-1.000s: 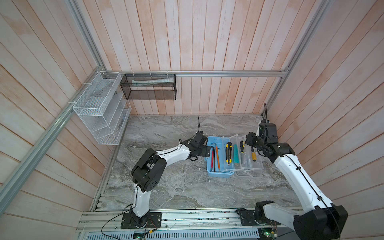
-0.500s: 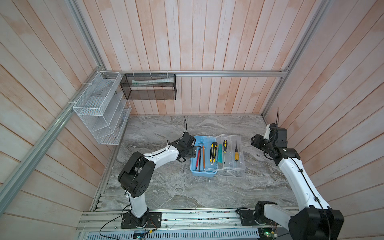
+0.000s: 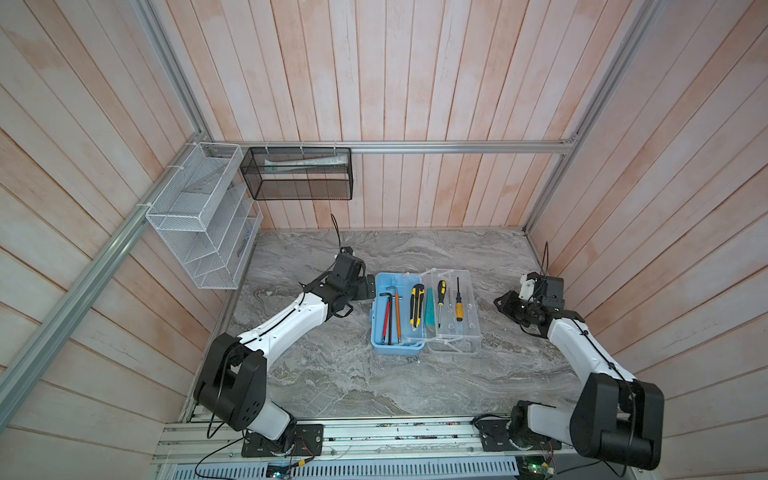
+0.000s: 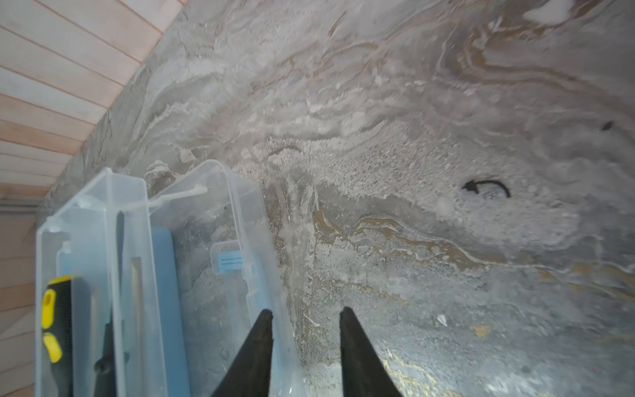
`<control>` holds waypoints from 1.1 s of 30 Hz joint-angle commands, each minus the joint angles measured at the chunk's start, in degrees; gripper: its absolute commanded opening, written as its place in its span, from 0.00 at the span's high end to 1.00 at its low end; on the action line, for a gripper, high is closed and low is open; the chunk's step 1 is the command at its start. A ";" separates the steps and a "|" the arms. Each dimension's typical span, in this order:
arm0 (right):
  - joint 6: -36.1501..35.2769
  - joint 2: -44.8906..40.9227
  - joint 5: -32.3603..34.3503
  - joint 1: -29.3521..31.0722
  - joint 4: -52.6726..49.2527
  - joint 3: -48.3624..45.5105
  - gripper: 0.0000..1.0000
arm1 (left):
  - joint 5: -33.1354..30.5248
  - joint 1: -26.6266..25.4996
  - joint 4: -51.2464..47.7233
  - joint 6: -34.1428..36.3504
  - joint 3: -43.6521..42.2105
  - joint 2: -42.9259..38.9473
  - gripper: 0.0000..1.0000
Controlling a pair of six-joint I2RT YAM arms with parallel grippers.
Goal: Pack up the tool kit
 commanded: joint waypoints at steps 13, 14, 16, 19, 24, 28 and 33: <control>-2.50 12.49 -15.50 0.95 9.34 -2.26 1.00 | 12.51 0.40 13.11 1.87 -11.42 3.73 1.00; -2.64 13.02 -15.92 1.25 9.48 -2.13 1.00 | 13.18 0.23 13.44 2.27 -11.23 4.15 1.00; -3.11 13.75 -16.78 2.25 9.84 -1.88 1.00 | 13.96 -0.27 14.08 2.59 -10.96 4.84 1.00; -4.17 14.89 -18.32 3.48 9.51 -1.03 1.00 | 14.84 -0.50 14.82 2.67 -11.04 5.29 1.00; -5.02 14.58 -18.80 4.29 8.88 -0.94 1.00 | 17.09 -0.83 16.99 3.00 -12.20 5.04 1.00; -5.71 13.56 -20.37 4.40 8.04 -1.44 1.00 | 19.15 -1.33 18.86 3.03 -12.79 4.97 1.00; -5.31 12.06 -22.84 4.31 8.32 -2.12 1.00 | 20.48 -1.46 20.32 3.09 -13.11 5.29 1.00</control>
